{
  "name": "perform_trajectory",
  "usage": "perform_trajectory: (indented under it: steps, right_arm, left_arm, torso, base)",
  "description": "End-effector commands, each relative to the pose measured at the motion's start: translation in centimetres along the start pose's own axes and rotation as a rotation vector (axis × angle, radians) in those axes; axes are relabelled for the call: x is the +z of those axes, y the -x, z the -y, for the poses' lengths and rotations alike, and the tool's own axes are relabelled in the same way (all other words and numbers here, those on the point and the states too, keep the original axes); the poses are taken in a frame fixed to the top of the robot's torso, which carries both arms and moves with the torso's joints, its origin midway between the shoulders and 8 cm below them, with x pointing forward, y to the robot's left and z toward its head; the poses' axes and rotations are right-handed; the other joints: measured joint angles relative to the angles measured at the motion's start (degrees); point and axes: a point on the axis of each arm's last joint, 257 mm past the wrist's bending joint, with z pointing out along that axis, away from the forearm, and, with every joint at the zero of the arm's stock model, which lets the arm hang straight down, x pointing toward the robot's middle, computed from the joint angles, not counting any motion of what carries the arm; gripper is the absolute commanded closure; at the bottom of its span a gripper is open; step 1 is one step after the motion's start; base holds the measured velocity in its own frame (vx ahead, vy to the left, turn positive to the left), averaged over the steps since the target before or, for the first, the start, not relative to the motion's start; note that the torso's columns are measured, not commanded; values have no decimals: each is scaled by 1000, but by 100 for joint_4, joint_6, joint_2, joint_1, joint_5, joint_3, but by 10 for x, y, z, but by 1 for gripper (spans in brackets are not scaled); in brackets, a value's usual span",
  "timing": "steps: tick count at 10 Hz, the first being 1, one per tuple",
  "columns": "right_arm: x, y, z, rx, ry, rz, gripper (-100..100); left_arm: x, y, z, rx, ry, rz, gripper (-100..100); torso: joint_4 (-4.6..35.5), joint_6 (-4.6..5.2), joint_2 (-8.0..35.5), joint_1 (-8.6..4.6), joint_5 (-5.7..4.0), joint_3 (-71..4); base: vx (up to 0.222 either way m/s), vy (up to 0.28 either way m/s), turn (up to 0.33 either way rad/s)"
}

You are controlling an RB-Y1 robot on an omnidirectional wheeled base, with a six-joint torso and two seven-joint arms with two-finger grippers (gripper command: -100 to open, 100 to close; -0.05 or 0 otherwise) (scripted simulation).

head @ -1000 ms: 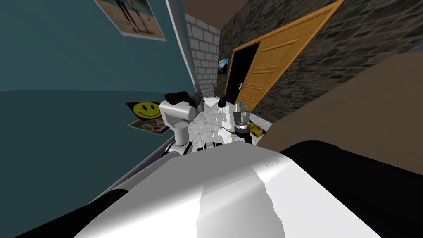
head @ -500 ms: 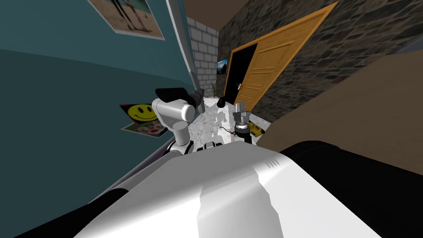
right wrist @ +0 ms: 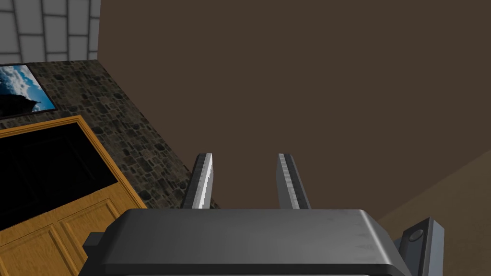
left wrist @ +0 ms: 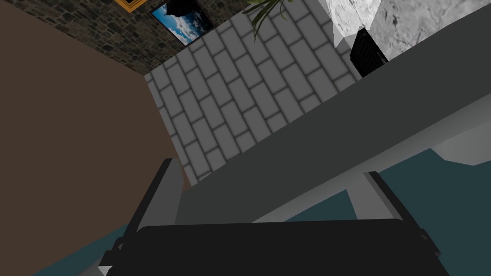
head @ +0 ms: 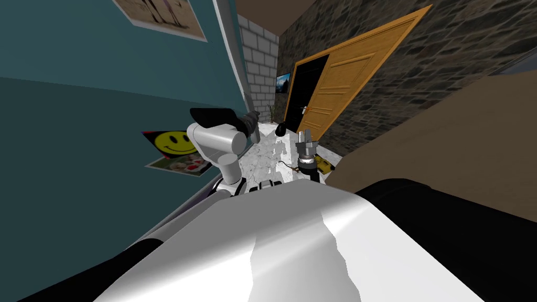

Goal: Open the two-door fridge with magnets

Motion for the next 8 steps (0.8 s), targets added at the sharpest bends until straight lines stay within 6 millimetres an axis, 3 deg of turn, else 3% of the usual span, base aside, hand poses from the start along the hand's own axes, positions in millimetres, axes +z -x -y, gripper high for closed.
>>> perform_trajectory:
  steps: [1, 3, 4, 6, 8]
  right_arm:
    - [0, 0, 0, 0, 0, 0, 0]
    - [0, 0, 0, 0, 0, 0, 0]
    - [0, 0, 0, 0, 0, 0, 0]
    - [0, 0, 0, 0, 0, 0, 0]
    - [0, 0, 0, 0, 0, 0, 0]
  left_arm:
    - [-1, 3, 0, 56, 4, 12, -100]
    - [-1, 3, 0, 53, 4, 12, -100]
    - [-1, 3, 0, 56, 4, 12, -100]
    - [16, 36, -5, 37, 16, 43, -100]
    - [21, 44, -16, 17, 44, 52, -100]
  torso:
    - [11, -6, 0, -1, -16, -9]
    - [19, -9, 14, -24, -47, 0]
    - [4, -4, 8, -15, -9, 5]
    - [9, 21, 5, -18, -12, -25]
    - [26, 10, 12, -45, -27, -33]
  base:
    - [-2, -9, -2]
    - [4, 8, 3]
    - [2, 8, 9]
    - [-110, 7, -271]
    - [-78, -5, -71]
